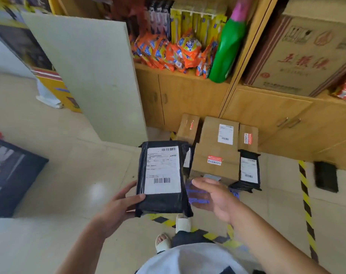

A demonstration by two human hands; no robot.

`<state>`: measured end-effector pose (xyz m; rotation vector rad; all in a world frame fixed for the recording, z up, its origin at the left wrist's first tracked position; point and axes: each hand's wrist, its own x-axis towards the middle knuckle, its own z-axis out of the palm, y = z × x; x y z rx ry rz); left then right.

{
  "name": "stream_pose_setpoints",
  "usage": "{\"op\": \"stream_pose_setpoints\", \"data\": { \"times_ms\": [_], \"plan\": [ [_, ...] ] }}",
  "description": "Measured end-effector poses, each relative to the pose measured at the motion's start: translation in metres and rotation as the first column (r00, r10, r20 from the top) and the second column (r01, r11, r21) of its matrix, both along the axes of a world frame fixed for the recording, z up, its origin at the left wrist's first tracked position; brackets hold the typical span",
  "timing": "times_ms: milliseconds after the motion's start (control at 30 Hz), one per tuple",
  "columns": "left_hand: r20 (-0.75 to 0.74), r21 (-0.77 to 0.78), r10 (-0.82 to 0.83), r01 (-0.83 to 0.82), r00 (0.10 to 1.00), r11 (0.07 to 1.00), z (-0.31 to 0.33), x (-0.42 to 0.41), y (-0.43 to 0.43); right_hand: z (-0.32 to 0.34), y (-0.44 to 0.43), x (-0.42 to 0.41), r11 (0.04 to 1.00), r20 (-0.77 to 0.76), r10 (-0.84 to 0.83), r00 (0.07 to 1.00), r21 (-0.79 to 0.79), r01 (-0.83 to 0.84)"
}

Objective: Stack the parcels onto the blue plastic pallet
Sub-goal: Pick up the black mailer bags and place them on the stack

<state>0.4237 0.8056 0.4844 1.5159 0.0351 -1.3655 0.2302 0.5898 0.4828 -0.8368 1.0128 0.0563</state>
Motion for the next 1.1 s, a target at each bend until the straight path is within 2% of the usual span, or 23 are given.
{"op": "stream_pose_setpoints", "data": {
  "times_ms": [133,200,300,400,567,667,800,967,1033,1100],
  "plan": [
    [0.026,0.069,0.008,-0.010,1.000,0.998,-0.014,0.029,-0.030,-0.022,-0.029,0.013,0.977,-0.052,-0.211,0.976,-0.004,0.211],
    [0.061,0.131,0.004,-0.012,0.998,0.991,-0.024,0.046,-0.046,-0.036,-0.039,0.019,0.964,-0.088,-0.264,0.961,0.015,0.266],
    [0.105,0.194,0.009,-0.029,0.994,0.981,-0.040,0.067,-0.070,-0.056,-0.051,0.029,0.964,-0.161,-0.260,0.952,0.005,0.264],
    [0.085,0.251,0.006,-0.027,0.996,0.968,-0.064,0.086,-0.092,-0.077,-0.061,0.035,0.970,-0.262,-0.235,0.936,-0.005,0.243],
    [0.003,0.368,-0.118,0.109,0.993,0.923,-0.123,0.122,-0.140,-0.112,-0.084,0.048,0.959,-0.412,-0.274,0.869,-0.051,0.278],
    [-0.043,0.426,-0.209,0.207,0.977,0.881,-0.184,0.147,-0.173,-0.151,-0.108,0.064,0.976,-0.532,-0.216,0.819,-0.149,0.161],
    [-0.096,0.488,-0.322,0.327,0.942,0.809,-0.271,0.175,-0.215,-0.218,-0.141,0.098,0.968,-0.648,-0.218,0.730,-0.239,0.078],
    [-0.166,0.467,-0.484,0.501,0.859,0.729,-0.376,0.196,-0.265,-0.308,-0.193,0.133,0.941,-0.720,-0.277,0.637,-0.336,0.030],
    [-0.163,0.462,-0.514,0.525,0.842,0.714,-0.410,0.195,-0.281,-0.344,-0.210,0.137,0.925,-0.757,-0.249,0.604,-0.371,-0.083],
    [-0.174,0.452,-0.519,0.536,0.837,0.713,-0.439,0.188,-0.292,-0.375,-0.215,0.140,0.928,-0.817,-0.133,0.561,-0.302,-0.220]
  ]
}}
